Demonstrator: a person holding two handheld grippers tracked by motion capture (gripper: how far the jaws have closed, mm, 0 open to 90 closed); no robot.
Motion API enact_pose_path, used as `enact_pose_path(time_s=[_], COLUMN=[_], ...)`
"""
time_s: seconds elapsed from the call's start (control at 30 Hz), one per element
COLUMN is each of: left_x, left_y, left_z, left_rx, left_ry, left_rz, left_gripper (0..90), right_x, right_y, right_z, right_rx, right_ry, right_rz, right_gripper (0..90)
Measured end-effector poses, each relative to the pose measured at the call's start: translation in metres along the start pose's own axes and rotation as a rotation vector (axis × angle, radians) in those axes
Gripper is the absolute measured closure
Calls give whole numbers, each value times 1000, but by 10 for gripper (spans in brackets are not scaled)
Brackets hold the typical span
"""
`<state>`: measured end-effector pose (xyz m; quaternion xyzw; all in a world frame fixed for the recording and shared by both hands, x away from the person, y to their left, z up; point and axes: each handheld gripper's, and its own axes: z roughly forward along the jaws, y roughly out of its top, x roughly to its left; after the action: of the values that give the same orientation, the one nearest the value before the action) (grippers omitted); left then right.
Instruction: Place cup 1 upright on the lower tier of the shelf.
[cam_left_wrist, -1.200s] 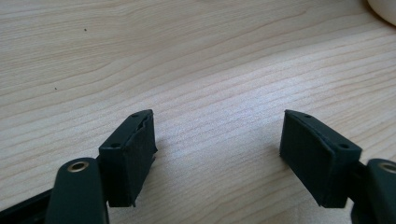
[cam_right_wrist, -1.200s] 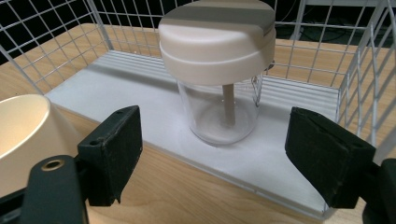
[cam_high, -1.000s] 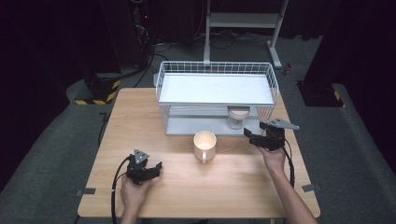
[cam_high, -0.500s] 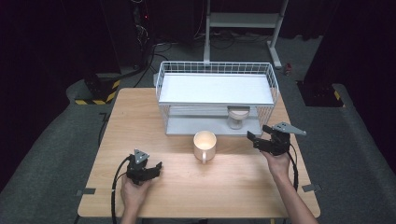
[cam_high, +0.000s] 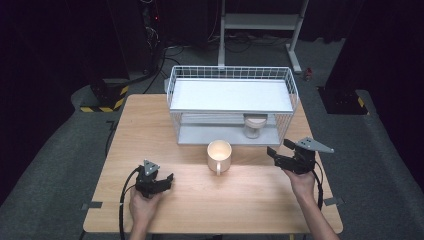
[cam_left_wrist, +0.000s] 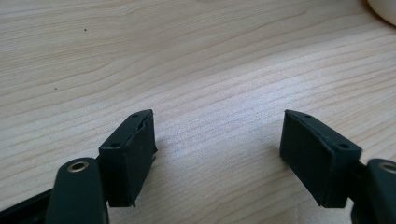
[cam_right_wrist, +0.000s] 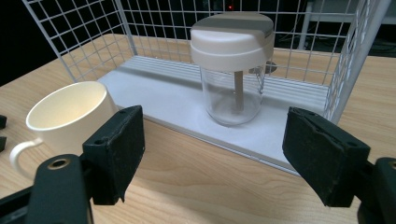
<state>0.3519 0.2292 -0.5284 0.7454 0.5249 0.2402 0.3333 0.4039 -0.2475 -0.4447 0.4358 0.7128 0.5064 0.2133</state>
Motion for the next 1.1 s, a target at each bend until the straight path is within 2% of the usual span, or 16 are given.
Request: enact_pose_path(time_s=[0.6, 1.1], left_x=[0, 0], left_y=[0, 0], left_z=[0, 0], left_rx=[-1, -1], left_ry=[0, 0], left_rz=[0, -1], left_gripper=[270, 269], right_x=[7, 12], right_y=[-15, -33], right_z=[-23, -27], right_rx=[-1, 39], right_ry=[11, -11], right_rz=[-10, -32], right_gripper=[225, 235])
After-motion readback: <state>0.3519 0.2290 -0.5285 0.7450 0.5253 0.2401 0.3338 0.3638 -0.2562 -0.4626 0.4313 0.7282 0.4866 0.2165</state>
